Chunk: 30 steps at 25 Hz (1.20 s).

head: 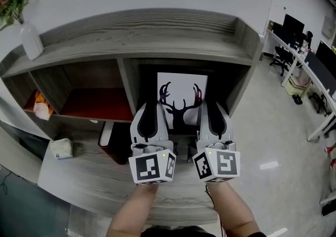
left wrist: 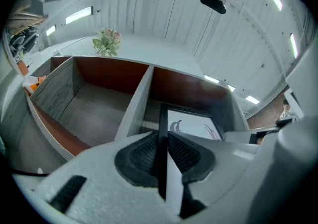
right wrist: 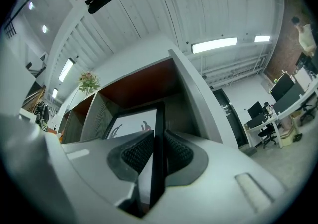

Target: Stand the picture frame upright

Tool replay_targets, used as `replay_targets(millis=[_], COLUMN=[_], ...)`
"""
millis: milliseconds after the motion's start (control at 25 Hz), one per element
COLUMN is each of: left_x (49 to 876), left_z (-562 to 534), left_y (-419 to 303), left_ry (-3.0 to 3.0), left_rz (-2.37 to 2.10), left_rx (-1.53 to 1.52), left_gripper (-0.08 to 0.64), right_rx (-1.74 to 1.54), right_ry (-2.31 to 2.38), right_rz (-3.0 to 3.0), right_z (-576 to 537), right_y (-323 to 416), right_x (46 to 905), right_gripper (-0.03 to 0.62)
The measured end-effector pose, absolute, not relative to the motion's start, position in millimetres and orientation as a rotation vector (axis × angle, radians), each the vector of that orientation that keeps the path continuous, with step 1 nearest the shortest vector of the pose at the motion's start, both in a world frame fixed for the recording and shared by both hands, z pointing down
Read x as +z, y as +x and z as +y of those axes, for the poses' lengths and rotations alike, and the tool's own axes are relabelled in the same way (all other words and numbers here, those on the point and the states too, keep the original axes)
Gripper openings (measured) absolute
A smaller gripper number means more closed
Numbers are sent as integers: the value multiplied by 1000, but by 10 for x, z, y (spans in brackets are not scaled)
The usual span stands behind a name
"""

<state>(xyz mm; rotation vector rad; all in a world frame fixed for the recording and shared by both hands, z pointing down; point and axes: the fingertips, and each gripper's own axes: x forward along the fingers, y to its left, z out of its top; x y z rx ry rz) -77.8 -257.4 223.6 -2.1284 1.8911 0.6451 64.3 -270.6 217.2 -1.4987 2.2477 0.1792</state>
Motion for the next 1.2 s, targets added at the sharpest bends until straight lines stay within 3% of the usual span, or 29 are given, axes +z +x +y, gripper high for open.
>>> replay_targets(millis=[440, 1200], left_x=[2320, 2357], left_z=[-2607, -2606], left_y=[-795, -783], left_ry=[-2129, -2133], left_rz=[1928, 1915], left_rx=[669, 648], left_gripper=[55, 55], right_rx=[390, 417], right_ry=[-1512, -1531], right_rz=[2226, 2215], right_z=[-2676, -2679], right_y=[603, 614], right_x=[2122, 2267], right_gripper=[54, 54])
